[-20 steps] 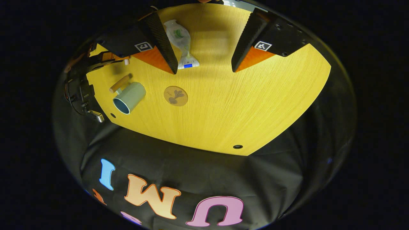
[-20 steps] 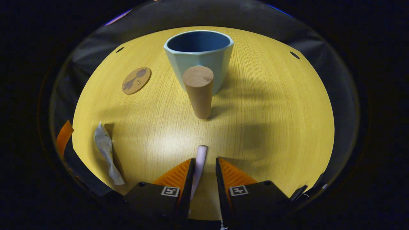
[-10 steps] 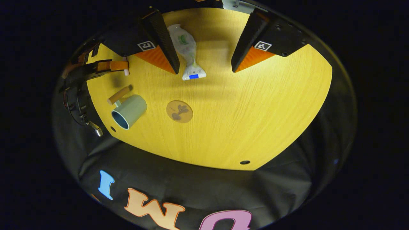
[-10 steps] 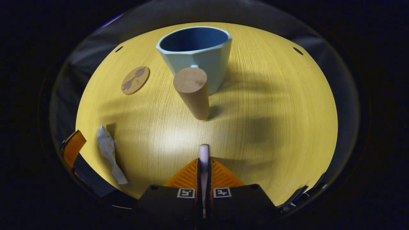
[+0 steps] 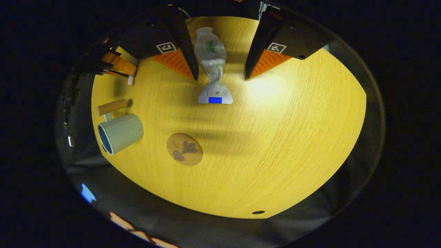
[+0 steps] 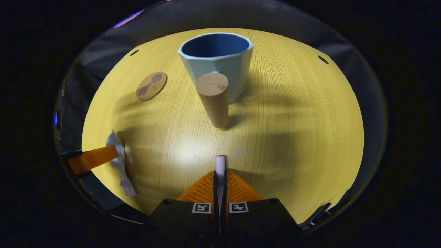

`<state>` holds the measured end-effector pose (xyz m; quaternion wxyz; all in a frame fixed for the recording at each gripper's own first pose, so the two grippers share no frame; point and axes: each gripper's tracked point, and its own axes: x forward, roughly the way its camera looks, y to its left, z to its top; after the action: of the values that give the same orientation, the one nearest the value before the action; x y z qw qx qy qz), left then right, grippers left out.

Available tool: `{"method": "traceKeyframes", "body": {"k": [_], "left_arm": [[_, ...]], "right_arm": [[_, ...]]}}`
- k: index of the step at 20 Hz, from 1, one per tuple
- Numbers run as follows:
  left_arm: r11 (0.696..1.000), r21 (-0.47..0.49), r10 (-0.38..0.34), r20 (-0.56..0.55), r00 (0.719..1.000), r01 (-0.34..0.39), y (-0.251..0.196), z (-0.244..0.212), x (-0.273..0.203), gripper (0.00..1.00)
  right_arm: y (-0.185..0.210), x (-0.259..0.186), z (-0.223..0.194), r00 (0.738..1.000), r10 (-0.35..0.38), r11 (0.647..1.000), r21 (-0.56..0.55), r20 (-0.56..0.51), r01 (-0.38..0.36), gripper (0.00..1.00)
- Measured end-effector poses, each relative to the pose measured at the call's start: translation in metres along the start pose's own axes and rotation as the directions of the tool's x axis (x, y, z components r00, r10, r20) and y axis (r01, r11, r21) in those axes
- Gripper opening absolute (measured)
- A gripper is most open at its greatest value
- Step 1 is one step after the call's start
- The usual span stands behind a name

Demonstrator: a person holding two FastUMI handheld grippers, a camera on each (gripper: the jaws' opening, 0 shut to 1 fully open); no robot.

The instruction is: Put the toothbrush and toothpaste on the desktop into the cup, then pick up the cup and place it on the coaster on the desktop.

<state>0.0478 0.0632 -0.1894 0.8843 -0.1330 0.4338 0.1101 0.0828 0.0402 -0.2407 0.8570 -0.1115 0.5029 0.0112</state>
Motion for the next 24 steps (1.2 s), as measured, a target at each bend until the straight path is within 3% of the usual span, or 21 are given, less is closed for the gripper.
{"method": "traceKeyframes", "body": {"k": [6, 8, 9, 13, 18, 21, 24], "left_arm": [[0.999, -0.011, 0.044, -0.084, 0.995, -0.045, 0.013, 0.001, -0.002, 0.6], [0.997, 0.004, 0.072, -0.093, 0.993, -0.072, 0.018, 0.004, -0.004, 0.5], [0.996, 0.008, 0.085, -0.101, 0.991, -0.085, 0.022, 0.005, -0.005, 0.4], [0.996, 0.02, 0.085, -0.093, 0.992, -0.084, 0.021, 0.008, -0.002, 0.23], [0.995, 0.036, 0.097, -0.115, 0.989, -0.094, 0.02, 0.008, -0.002, 0.19], [0.997, 0.063, 0.05, -0.081, 0.995, -0.045, 0.02, 0.007, -0.005, 0.12], [0.995, 0.037, -0.091, -0.038, 0.995, 0.092, 0.023, 0.008, -0.005, 0.05]], "right_arm": [[-0.009, -0.02, 0.009, 0.997, 0.048, 0.997, 0.06, 0.052, -0.051, 0.04], [-0.018, -0.025, 0.01, 0.996, 0.05, 0.995, 0.077, 0.067, -0.055, 0.05], [-0.022, -0.027, 0.01, 0.996, 0.051, 0.995, 0.085, 0.071, -0.057, 0.04], [-0.042, -0.03, 0.014, 0.996, 0.03, 0.993, 0.107, 0.09, -0.04, 0.05], [-0.054, -0.031, 0.021, 0.992, 0.019, 0.992, 0.12, 0.122, -0.033, 0.04], [-0.054, -0.034, 0.027, 0.987, 0.02, 0.993, 0.111, 0.162, -0.038, 0.04], [-0.054, -0.048, 0.044, 0.963, 0.028, 0.993, 0.103, 0.27, -0.058, 0.04]]}}
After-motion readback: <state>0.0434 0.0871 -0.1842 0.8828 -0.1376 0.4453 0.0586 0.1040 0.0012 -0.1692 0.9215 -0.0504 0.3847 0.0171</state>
